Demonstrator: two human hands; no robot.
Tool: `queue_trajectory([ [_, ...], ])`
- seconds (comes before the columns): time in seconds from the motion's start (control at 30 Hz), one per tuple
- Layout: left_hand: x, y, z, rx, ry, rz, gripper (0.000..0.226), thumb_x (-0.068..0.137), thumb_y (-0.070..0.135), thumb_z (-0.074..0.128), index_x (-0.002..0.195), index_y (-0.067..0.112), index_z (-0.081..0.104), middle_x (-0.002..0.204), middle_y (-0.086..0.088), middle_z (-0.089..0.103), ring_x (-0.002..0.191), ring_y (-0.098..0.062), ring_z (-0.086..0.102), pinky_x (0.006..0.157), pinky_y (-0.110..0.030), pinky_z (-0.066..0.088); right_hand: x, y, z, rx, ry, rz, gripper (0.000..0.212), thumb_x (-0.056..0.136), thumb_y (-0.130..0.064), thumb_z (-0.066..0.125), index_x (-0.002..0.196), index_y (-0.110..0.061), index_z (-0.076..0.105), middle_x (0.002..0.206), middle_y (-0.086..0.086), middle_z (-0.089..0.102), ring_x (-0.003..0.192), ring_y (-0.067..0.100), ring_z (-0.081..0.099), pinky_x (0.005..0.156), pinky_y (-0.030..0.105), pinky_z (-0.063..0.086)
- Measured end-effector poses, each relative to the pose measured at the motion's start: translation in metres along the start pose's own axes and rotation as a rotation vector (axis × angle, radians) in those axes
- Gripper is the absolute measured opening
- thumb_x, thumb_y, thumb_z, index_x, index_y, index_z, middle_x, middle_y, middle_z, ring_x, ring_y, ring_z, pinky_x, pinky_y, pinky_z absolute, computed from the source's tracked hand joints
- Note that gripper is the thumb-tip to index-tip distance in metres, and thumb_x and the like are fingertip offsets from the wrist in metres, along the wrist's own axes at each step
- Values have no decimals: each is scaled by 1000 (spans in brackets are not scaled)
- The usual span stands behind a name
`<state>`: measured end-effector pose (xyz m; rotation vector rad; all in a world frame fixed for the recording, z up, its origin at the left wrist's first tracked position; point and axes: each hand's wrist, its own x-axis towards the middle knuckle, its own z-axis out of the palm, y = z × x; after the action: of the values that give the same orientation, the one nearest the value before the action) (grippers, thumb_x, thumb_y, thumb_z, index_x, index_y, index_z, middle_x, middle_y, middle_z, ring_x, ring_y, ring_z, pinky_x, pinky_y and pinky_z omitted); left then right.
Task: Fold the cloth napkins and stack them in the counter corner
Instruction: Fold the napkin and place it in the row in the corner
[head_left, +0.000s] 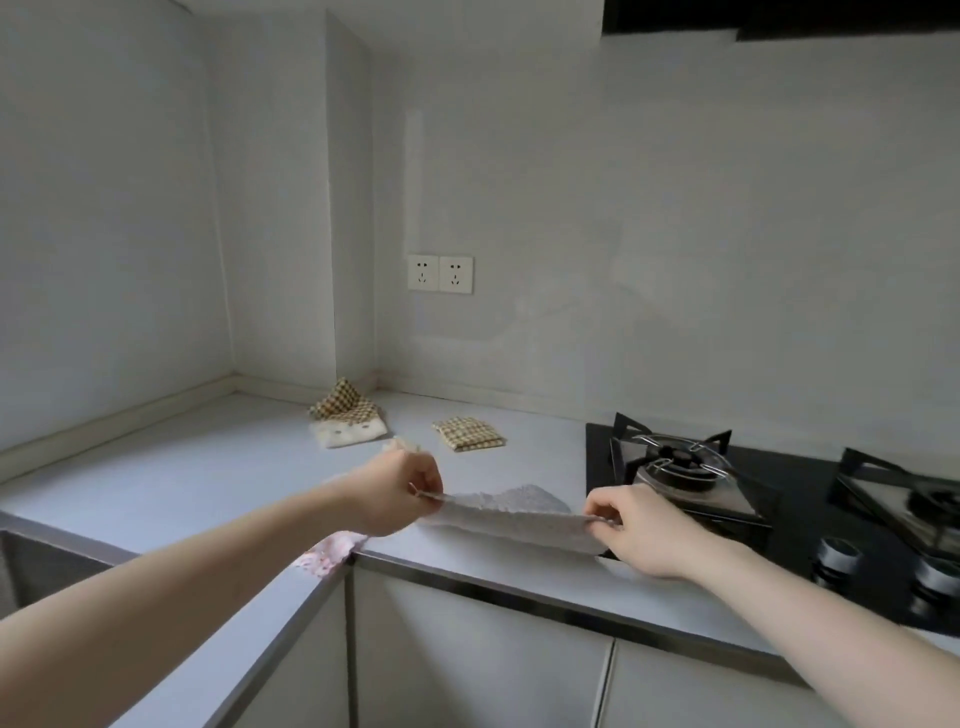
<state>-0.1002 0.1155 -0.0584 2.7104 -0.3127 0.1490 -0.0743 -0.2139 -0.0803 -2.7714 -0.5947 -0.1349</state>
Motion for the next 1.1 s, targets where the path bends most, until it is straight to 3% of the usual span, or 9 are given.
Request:
queue_trajectory([
  [0.1, -15, -8, 17, 118, -100, -1, 6, 90, 42, 66, 94, 37, 66, 91, 23, 61, 82, 4, 56, 63, -6, 35, -12, 4, 19, 19, -72, 4, 19, 94, -30, 63, 77, -37, 63, 77, -12, 64, 70, 5, 57, 66, 23, 45],
  [0.27, -19, -21, 29, 84, -196, -16, 15, 90, 43, 64, 77, 39, 57, 88, 21, 63, 85, -2, 60, 70, -18, 44, -13, 9, 28, 69, -86, 14, 17, 97, -28, 62, 84, -37, 65, 82, -15, 65, 71, -1, 56, 64, 15, 42],
  [0.43, -10, -25, 31, 51, -116, -36, 17, 95, 37, 61, 78, 36, 57, 84, 18, 63, 84, -10, 61, 68, -20, 43, 13, 11, 27, 271, 31, 108, 14, 96, -20, 64, 95, -31, 71, 96, -12, 68, 83, 3, 60, 73, 20, 45],
  [0.53, -3, -29, 31, 69, -36, -78, 22, 98, 36, 56, 84, 19, 60, 82, 8, 61, 80, -14, 56, 65, -22, 38, 33, 13, 27, 351, 49, 158, 19, 95, -14, 64, 99, -32, 71, 102, -5, 70, 93, 14, 65, 80, 25, 49],
  [0.6, 1, -31, 31, 101, 19, -110, 27, 99, 38, 53, 85, 15, 58, 82, 4, 60, 75, -13, 51, 62, -20, 35, 46, 13, 29, 399, 71, 206, 18, 94, -15, 65, 104, -29, 71, 102, 0, 69, 94, 17, 66, 75, 22, 48],
  [0.77, 18, -38, 34, 145, 57, -214, 23, 98, 35, 51, 78, 24, 51, 78, 9, 53, 67, -4, 43, 56, -22, 31, 78, 9, 42, 423, 139, 289, 16, 91, -15, 67, 104, -24, 71, 94, 0, 71, 91, 17, 67, 73, 23, 47],
  [0.9, 31, -41, 40, 193, 74, -257, 18, 99, 38, 48, 92, 24, 58, 77, 12, 50, 68, -5, 44, 53, -21, 28, 99, 10, 60, 411, 175, 359, 14, 91, -14, 67, 98, -27, 67, 89, -4, 69, 92, 17, 65, 76, 25, 48],
  [1.0, 39, -43, 47, 212, 43, -280, 17, 99, 36, 48, 100, 26, 61, 85, 9, 57, 77, -10, 52, 55, -20, 31, 109, 13, 71, 403, 189, 410, 14, 90, -13, 66, 96, -26, 68, 94, -1, 70, 96, 19, 66, 81, 26, 50],
  [1.1, 48, -57, 58, 213, 81, -320, 29, 90, 41, 49, 110, 27, 64, 95, 8, 64, 86, -14, 60, 69, -26, 46, 116, 18, 81, 391, 204, 447, 13, 90, -17, 66, 92, -30, 66, 96, -4, 71, 100, 19, 66, 85, 29, 52],
])
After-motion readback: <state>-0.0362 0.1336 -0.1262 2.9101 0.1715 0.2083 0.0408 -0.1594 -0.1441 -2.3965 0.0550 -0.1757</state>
